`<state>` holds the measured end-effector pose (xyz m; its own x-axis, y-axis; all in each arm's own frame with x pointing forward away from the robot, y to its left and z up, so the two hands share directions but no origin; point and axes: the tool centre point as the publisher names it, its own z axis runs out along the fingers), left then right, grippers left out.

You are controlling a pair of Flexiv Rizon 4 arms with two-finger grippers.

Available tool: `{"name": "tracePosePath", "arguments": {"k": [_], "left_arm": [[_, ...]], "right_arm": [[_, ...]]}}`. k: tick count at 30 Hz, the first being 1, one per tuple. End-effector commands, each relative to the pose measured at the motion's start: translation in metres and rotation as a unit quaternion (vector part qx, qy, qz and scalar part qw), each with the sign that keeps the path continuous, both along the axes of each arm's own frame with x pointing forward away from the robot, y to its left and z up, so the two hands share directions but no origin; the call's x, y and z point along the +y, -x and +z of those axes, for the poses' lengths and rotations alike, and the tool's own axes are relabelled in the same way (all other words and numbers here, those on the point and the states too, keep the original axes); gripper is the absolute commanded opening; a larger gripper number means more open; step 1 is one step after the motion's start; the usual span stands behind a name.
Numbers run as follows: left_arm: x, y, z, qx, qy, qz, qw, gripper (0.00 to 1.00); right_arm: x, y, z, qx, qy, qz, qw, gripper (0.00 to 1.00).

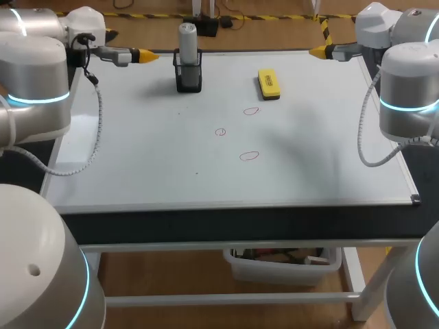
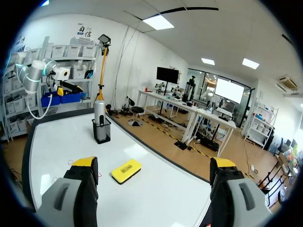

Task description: Pick up the inspection probe, press it on each red-marked spot on the whiteboard one by one, put down the probe, pick up the eraser, and wipe off all the red marks.

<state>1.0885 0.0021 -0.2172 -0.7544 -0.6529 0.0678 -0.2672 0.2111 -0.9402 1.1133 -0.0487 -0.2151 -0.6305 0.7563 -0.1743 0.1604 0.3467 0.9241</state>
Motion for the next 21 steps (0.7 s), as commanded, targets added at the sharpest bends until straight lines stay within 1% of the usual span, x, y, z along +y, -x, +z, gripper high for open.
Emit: {"name": "tracePosePath", "arguments": {"k": [1, 3, 4, 5, 6, 7, 9, 12, 15, 17, 21], "left_arm": [[-0.006, -0.024, -0.012, -0.011, 0.007, -0.088, 0.996, 1.0], [-0.009, -0.03, -0.014, -0.022, 0.014, -0.11, 0.994, 1.0], [-0.011, -0.032, -0.014, -0.028, 0.026, -0.12, 0.992, 1.0], [-0.012, -0.035, -0.015, -0.034, 0.031, -0.127, 0.991, 1.0], [-0.015, -0.037, -0.015, -0.038, 0.031, -0.135, 0.99, 1.0], [-0.017, -0.038, -0.016, -0.047, 0.045, -0.147, 0.987, 1.0], [-0.02, -0.042, -0.017, -0.055, 0.06, -0.16, 0.984, 1.0], [-0.025, -0.046, -0.02, -0.066, 0.093, -0.183, 0.977, 1.0], [-0.029, -0.051, -0.027, -0.07, 0.124, -0.2, 0.969, 1.0], [-0.032, -0.053, -0.031, -0.072, 0.138, -0.205, 0.966, 1.0], [-0.045, -0.058, -0.037, -0.069, 0.146, -0.226, 0.961, 1.0]], "right_arm": [[0.0, 0.0, 0.0, -0.001, 0.0, 0.001, 1.0, 1.0], [0.0, 0.0, 0.0, -0.001, 0.0, 0.001, 1.0, 1.0], [0.0, 0.0, 0.0, -0.001, 0.0, 0.001, 1.0, 1.0], [0.0, 0.0, 0.0, -0.001, 0.0, 0.001, 1.0, 1.0], [0.0, 0.0, 0.0, -0.001, 0.0, 0.001, 1.0, 1.0], [0.0, 0.0, 0.0, -0.001, 0.0, 0.001, 1.0, 1.0], [0.0, 0.0, 0.0, -0.001, 0.0, 0.001, 1.0, 1.0], [0.0, 0.0, 0.0, -0.001, 0.0, 0.001, 1.0, 1.0], [0.0, 0.0, 0.0, -0.001, 0.0, 0.001, 1.0, 1.0], [0.0, 0.0, 0.0, -0.001, 0.0, 0.001, 1.0, 1.0], [0.0, 0.0, 0.0, -0.001, 0.0, 0.001, 1.0, 1.0]]}}
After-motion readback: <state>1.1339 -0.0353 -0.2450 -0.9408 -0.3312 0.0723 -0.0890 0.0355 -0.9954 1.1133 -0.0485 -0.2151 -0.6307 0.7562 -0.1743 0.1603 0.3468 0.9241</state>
